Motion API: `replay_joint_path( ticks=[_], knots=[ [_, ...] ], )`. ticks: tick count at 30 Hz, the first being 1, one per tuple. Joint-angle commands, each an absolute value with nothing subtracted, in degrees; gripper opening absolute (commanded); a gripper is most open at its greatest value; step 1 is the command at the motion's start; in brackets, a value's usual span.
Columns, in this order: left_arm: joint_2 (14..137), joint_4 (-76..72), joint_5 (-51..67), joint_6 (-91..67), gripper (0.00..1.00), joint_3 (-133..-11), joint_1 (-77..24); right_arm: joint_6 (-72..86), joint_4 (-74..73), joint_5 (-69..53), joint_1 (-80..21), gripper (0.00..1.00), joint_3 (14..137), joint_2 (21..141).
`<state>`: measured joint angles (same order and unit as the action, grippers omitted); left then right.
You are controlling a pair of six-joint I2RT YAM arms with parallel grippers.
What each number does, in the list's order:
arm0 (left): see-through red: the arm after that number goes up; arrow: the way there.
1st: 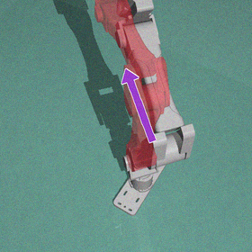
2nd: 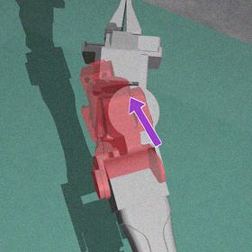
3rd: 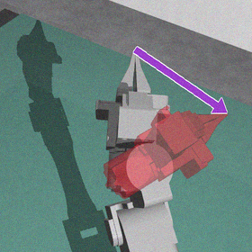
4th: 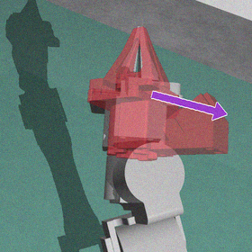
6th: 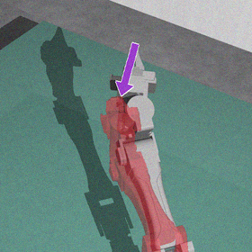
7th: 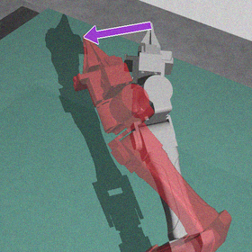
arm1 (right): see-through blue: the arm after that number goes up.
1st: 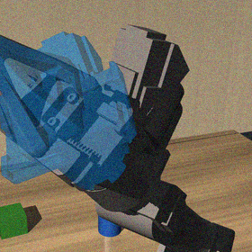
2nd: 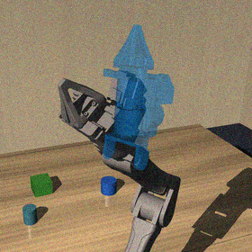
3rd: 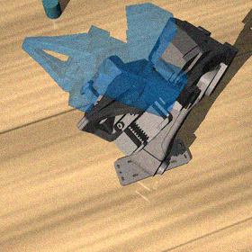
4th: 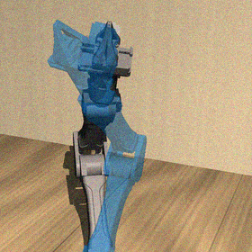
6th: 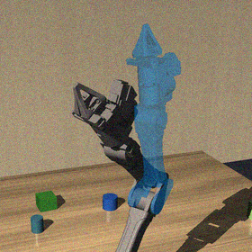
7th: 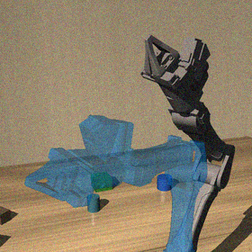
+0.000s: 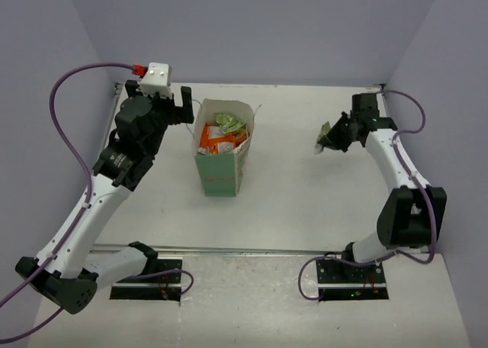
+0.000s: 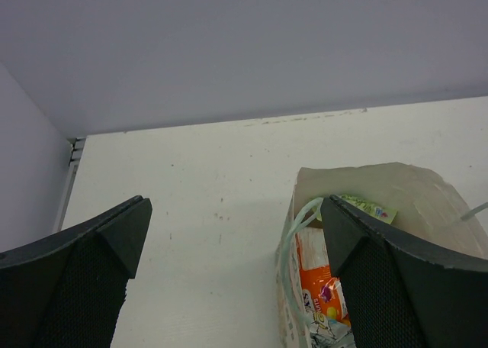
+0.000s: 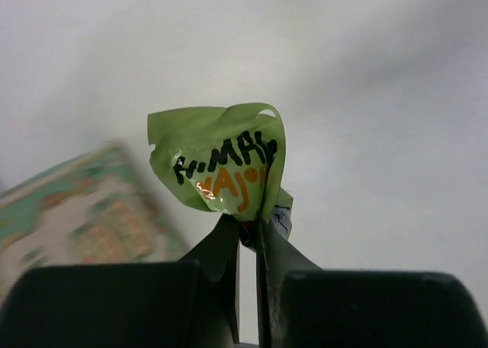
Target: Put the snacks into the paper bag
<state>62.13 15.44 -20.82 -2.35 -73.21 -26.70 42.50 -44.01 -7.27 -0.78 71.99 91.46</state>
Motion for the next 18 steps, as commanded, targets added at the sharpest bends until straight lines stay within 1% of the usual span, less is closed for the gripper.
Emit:
replay_joint_path(
  ticks=[1, 2, 4, 7, 10, 14, 18],
  knots=[
    [62.8, 12.4, -21.4, -1.5, 1.00, -73.7, -26.6, 44.8, -22.1, -32.7, -2.5, 0.00, 76.7, 80.0],
    [62.9, 12.2, -21.4, -1.5, 1.00, -73.7, -26.6, 45.6, -15.2, -35.7, -3.0, 0.00, 79.0, 80.3],
    [63.3, 11.8, -21.1, -1.4, 1.00, -73.8, -26.6, 47.0, -11.3, -42.6, -5.3, 0.00, 83.6, 82.3],
    [63.5, 11.6, -21.1, -1.2, 1.00, -74.0, -26.6, 47.1, -11.0, -49.0, -9.6, 0.00, 98.6, 88.1],
    [63.2, 11.5, -21.5, -0.7, 1.00, -73.9, -26.6, 47.5, -11.8, -52.6, -14.7, 0.00, 108.6, 93.4],
    [62.8, 11.1, -22.3, -0.3, 1.00, -73.7, -26.5, 45.8, -14.9, -54.1, -20.9, 0.00, 115.4, 97.9],
    [62.5, 10.8, -22.8, -0.3, 1.00, -73.7, -26.5, 46.8, -16.3, -55.7, -24.7, 0.00, 115.9, 100.4]
  ],
)
